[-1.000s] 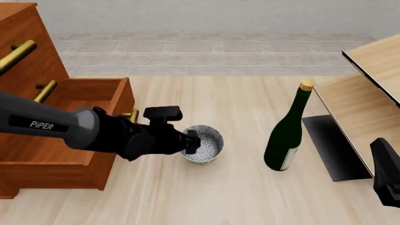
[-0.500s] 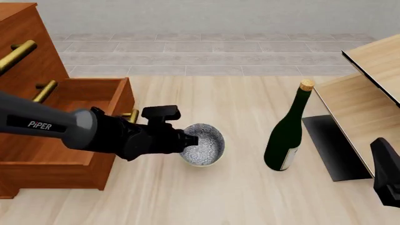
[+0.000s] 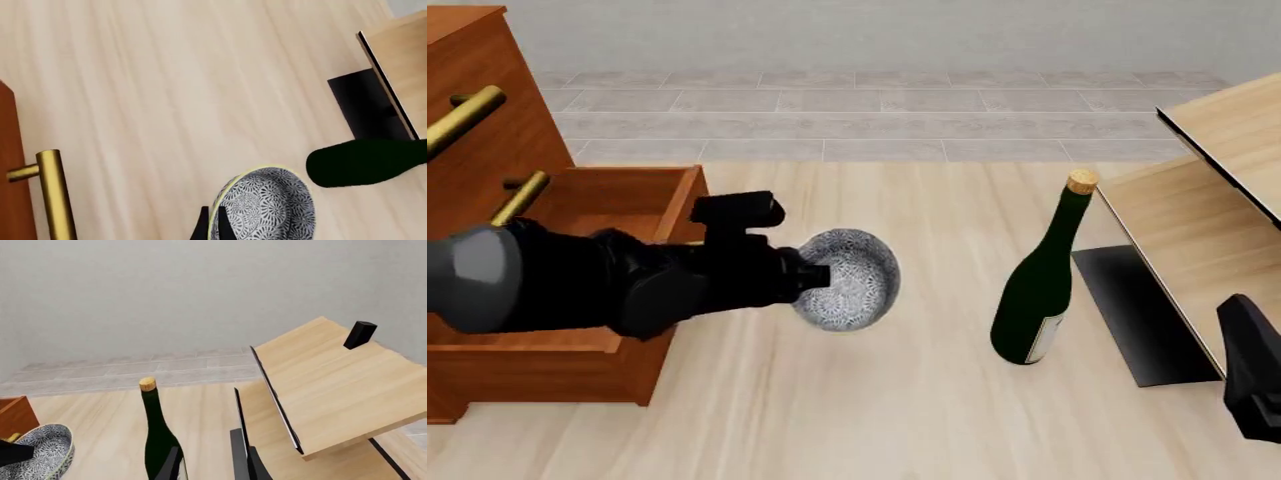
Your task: Put the bowl on top of the cabinet.
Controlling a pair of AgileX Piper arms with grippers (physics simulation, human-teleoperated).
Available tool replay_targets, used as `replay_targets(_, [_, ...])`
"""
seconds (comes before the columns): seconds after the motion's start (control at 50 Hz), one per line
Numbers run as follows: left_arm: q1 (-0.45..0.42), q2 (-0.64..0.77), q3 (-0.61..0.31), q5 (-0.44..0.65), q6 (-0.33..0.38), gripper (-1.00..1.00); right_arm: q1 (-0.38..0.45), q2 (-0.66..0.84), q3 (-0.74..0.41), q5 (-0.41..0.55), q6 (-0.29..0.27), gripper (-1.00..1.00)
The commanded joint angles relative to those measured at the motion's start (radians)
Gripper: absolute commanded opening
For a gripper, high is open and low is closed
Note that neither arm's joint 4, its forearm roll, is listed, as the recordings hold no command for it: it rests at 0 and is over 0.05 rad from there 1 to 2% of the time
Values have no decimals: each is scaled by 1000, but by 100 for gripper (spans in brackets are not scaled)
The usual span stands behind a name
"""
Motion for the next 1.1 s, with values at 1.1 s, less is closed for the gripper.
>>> replay_targets(1.1, [287,-555,-159,821,-215,-100,2,0,-2,-3,-13,100])
